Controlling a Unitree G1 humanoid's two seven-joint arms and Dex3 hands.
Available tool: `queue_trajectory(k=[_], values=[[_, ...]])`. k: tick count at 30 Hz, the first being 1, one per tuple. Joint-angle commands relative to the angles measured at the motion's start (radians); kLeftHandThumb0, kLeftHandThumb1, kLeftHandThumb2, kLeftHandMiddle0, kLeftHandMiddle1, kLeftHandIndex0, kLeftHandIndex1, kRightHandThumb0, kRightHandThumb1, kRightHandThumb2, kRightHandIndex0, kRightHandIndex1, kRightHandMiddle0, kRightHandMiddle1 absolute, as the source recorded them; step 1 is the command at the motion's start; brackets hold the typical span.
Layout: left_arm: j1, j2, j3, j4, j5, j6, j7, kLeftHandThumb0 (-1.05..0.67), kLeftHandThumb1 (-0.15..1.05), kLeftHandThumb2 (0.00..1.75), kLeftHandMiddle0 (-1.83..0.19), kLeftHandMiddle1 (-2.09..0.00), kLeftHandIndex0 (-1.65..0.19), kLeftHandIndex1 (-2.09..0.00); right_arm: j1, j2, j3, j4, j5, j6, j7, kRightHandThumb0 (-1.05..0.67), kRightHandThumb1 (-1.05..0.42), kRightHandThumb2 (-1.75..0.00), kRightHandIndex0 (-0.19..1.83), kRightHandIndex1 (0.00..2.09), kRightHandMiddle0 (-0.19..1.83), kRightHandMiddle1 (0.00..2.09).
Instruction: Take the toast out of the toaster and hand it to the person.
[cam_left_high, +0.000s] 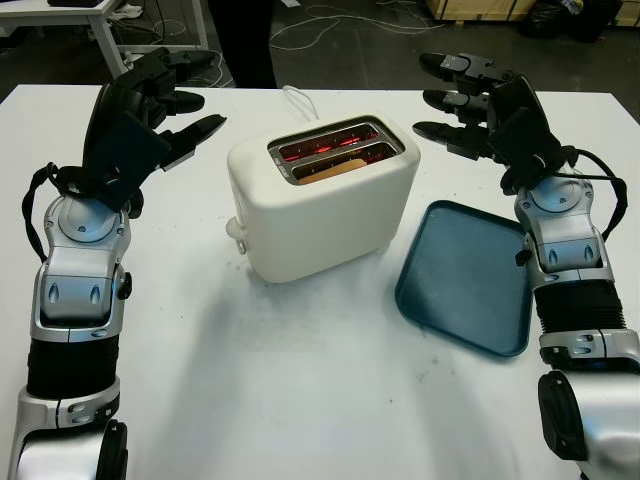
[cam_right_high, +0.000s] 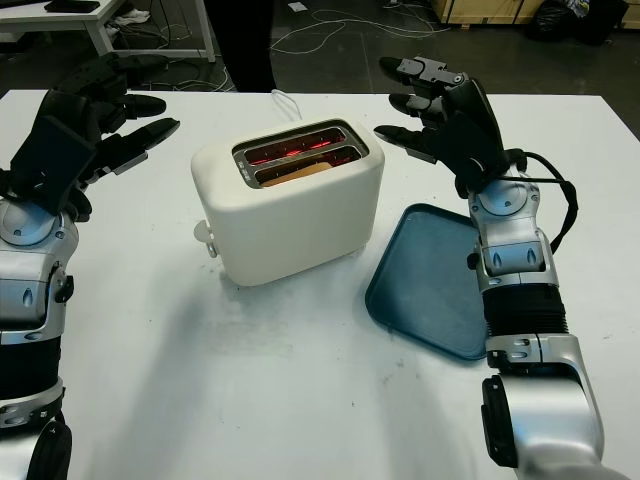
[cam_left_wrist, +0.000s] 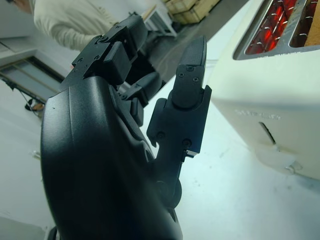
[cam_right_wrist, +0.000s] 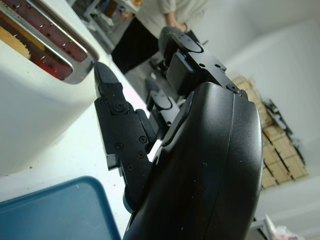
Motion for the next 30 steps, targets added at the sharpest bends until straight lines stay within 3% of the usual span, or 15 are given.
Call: queue_trajectory(k=[1, 30], values=[[-0.006, 0.001, -0.005, -0.008, 0.007, 0.0, 0.005, -0.34, 0.92, 0.02, -0.24, -0.91, -0.41, -0.39, -0.015, -0.009, -0.007, 0.003, 0.01, 0.003, 0.002, -0.11, -0.81, 0.0, 0.67, 0.0, 0.6, 0.0], [-0.011, 0.0, -0.002, -0.003, -0.005, -0.002, -0.002, -0.35, 0.92, 0.02, -0.24, -0.9, -0.39, -0.43, -0.007, -0.009, -0.001, -0.026, 0.005, 0.013, 0.001, -0.1, -0.81, 0.0, 0.66, 0.01, 0.6, 0.0]])
